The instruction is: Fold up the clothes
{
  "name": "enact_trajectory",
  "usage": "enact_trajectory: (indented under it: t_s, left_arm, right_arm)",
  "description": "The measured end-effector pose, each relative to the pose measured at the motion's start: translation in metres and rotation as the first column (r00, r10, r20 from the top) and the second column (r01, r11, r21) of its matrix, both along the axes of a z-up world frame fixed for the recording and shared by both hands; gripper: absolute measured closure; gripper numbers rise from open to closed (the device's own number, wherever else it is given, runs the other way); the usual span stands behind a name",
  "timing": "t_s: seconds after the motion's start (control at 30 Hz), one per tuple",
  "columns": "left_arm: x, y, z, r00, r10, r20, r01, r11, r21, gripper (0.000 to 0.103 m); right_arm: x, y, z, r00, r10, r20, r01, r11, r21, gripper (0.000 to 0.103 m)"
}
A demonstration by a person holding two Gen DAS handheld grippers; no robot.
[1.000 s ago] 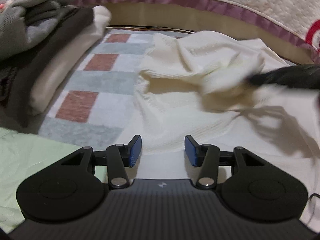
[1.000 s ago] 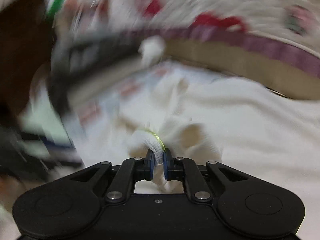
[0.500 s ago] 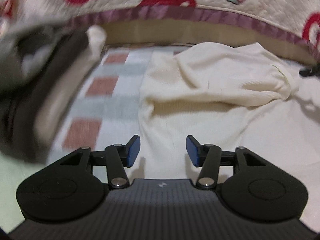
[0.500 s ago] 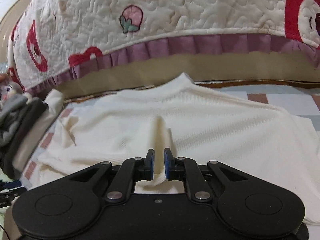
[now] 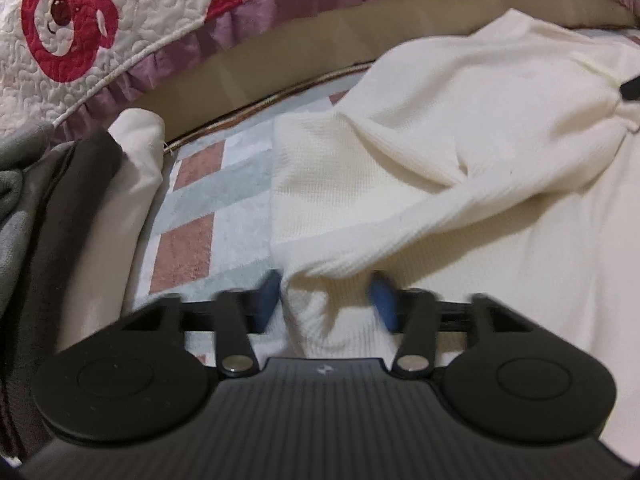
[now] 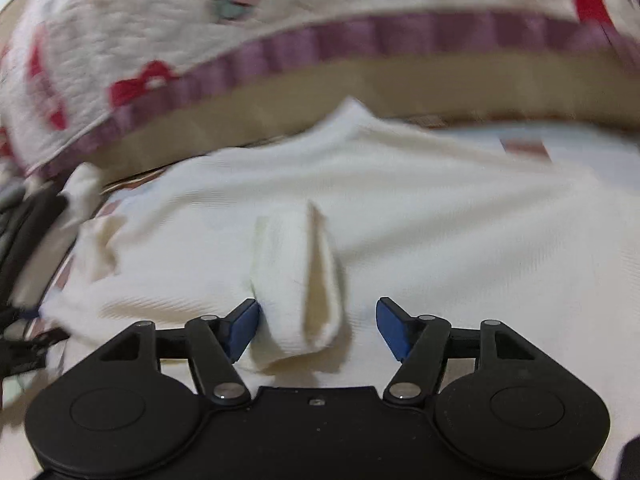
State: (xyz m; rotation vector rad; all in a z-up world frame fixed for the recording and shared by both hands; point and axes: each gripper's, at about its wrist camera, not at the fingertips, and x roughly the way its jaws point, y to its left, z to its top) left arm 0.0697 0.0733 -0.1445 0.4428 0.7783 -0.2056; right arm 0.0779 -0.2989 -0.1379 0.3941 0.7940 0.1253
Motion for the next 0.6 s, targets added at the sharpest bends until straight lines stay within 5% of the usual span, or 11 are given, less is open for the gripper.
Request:
enact_trajectory:
  t_s: [0.03,0.07,0.13,0.23,0.3,0.37,0.47,0.6]
  left_arm:
    - [-0.002,-0.001,0.001,1.0,0.004,0.007,-0.004,1.0,0.007,0.087]
    - [-0.003,-0.001,0.001,1.0,0.008,0.016,-0.008,1.0,0.012,0.09]
    - [-0.007,0.002,0.004,0.999,0.023,0.044,-0.023,1.0,0.008,0.093]
    - [-0.015,0.006,0.012,0.995,0.048,0.082,-0.047,0.999,-0.013,0.093]
    - [-0.021,0.005,0.015,0.997,0.027,0.077,-0.025,0.999,-0.027,0.093]
    - [-0.029,-0.003,0.013,0.998,-0.018,0.065,0.018,1.0,0.005,0.093]
    - [-0.037,-0.018,0.003,0.997,-0.073,0.02,0.07,0.993,0.095,0.089]
    - [-0.033,-0.014,0.001,0.998,0.0,-0.058,0.001,1.0,0.019,0.088]
  right_arm:
    - [-0.001,-0.003,-0.001,0.999,0.016,0.033,-0.017,0.999,0.045,0.057]
    - [-0.001,-0.004,0.0,0.996,0.051,0.067,-0.057,0.995,0.086,0.095]
    - [-0.01,-0.003,0.02,0.986,0.074,0.149,-0.084,0.995,0.058,0.096]
    - [-0.044,-0.009,0.081,0.944,0.089,0.318,-0.051,0.991,-0.127,0.097]
    - [-0.06,-0.019,0.105,0.933,0.105,0.344,-0.024,0.972,-0.234,0.097]
    - [-0.059,-0.038,0.096,0.968,0.09,0.233,-0.048,0.983,-0.18,0.096]
    - [-0.043,-0.06,0.055,0.999,0.024,-0.047,-0.029,0.994,-0.102,0.089]
    - [-0.039,-0.082,0.04,0.986,-0.106,-0.13,0.088,0.986,-0.143,0.078]
